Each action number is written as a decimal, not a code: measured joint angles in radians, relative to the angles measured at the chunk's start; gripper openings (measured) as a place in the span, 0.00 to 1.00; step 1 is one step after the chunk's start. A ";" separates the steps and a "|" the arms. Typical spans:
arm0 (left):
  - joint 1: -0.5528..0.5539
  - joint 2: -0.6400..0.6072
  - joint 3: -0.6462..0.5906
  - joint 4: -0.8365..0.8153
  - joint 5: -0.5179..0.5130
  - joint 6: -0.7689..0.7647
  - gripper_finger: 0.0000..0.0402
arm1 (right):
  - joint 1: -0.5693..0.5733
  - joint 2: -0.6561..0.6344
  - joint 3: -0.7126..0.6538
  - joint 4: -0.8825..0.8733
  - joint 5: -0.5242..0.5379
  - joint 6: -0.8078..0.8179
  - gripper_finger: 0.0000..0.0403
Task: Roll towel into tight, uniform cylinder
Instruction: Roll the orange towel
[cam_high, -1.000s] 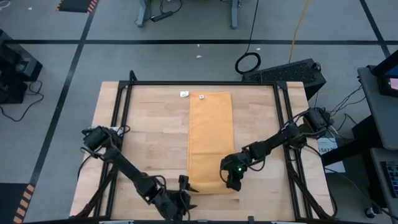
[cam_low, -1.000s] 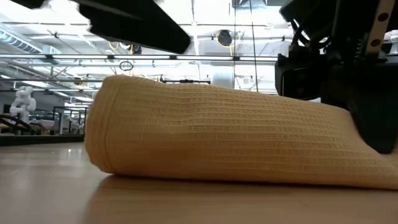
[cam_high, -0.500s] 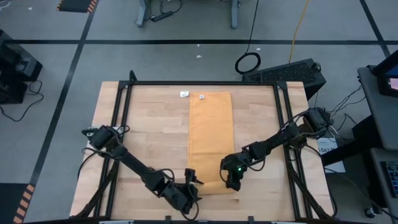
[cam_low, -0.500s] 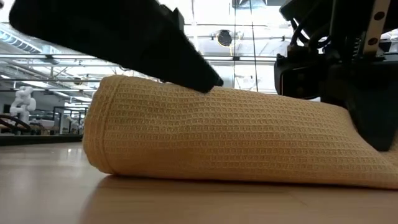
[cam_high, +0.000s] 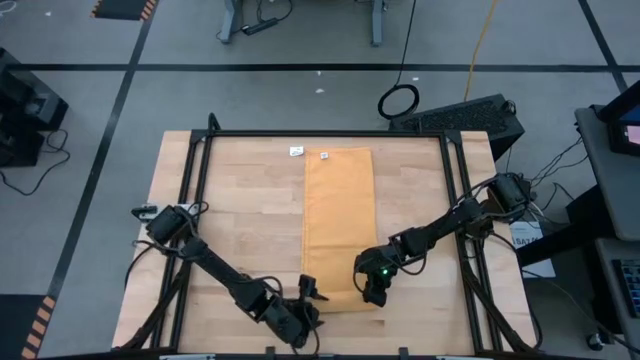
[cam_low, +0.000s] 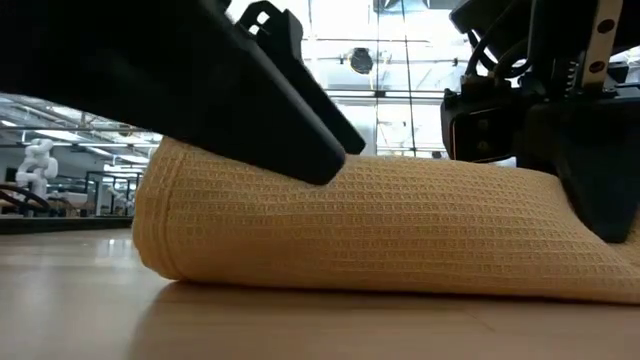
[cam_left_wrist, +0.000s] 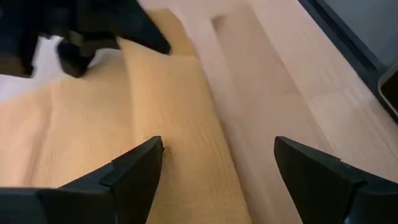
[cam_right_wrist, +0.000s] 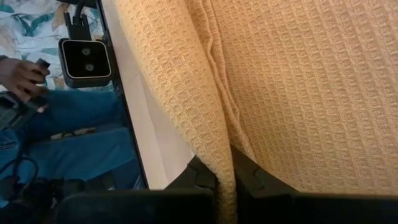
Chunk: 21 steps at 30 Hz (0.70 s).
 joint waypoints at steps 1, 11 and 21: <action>-0.001 0.009 0.001 -0.005 -0.001 0.013 0.78 | 0.000 0.000 0.000 0.001 0.000 0.002 0.00; 0.005 0.026 0.000 -0.018 -0.117 0.077 0.78 | 0.000 0.000 0.000 0.005 -0.001 0.003 0.00; 0.016 0.040 0.000 -0.009 -0.039 0.070 0.78 | 0.000 0.000 0.000 0.008 -0.001 0.003 0.00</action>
